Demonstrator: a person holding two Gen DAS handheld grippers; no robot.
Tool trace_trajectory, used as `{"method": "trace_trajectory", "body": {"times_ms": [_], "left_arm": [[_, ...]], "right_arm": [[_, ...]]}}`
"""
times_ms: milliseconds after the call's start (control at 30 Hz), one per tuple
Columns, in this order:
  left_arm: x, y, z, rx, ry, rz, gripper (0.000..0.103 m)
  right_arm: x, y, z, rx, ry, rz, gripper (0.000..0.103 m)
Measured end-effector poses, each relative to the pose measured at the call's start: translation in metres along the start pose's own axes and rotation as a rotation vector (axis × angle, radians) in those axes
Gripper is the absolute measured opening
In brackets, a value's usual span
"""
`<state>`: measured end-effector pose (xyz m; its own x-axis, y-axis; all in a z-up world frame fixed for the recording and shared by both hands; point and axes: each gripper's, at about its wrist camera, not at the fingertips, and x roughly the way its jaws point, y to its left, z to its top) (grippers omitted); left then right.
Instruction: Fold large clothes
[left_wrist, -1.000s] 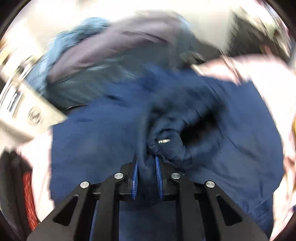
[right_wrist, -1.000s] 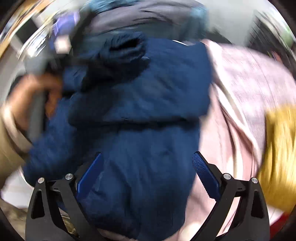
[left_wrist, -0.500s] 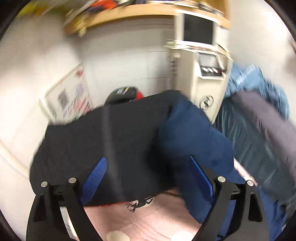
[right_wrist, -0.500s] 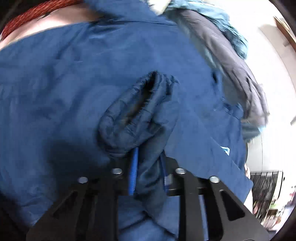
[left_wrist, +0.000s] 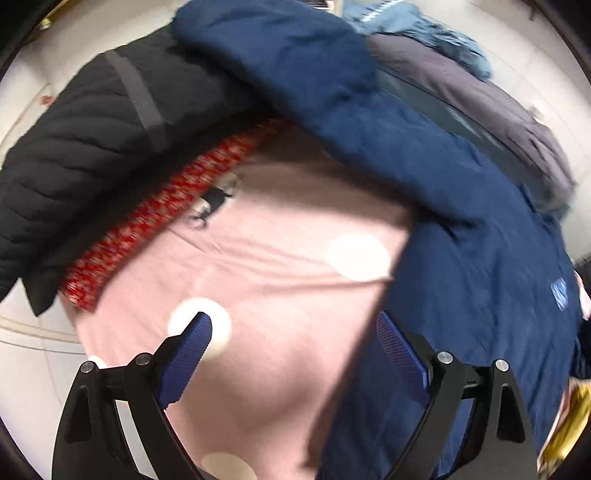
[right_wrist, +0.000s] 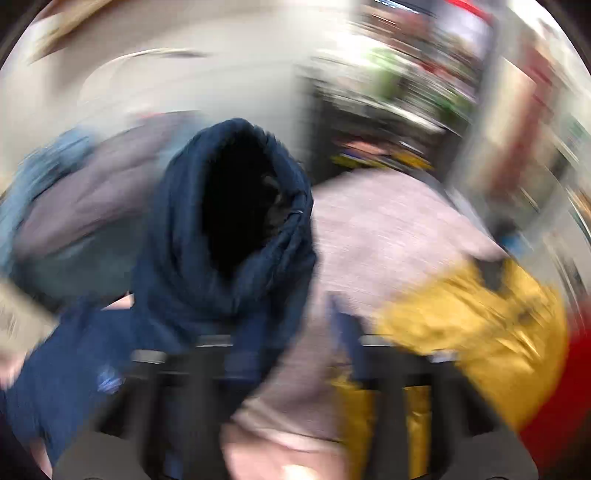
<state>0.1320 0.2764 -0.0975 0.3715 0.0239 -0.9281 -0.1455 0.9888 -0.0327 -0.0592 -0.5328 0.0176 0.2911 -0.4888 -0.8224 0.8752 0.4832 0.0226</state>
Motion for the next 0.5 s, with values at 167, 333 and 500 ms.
{"method": "trace_trajectory", "body": {"times_ms": [167, 333, 500], "left_arm": [[-0.014, 0.009, -0.030, 0.126, -0.036, 0.055, 0.091], [-0.036, -0.001, -0.072, 0.369, -0.059, 0.115, 0.092], [-0.043, -0.036, -0.138, 0.680, -0.044, 0.094, 0.092]], "right_arm": [[-0.002, -0.081, -0.056, 0.076, 0.079, -0.009, 0.094], [0.011, -0.060, -0.167, -0.173, 0.261, 0.057, 0.094], [-0.006, -0.015, -0.251, -0.311, 0.366, 0.172, 0.094]]}}
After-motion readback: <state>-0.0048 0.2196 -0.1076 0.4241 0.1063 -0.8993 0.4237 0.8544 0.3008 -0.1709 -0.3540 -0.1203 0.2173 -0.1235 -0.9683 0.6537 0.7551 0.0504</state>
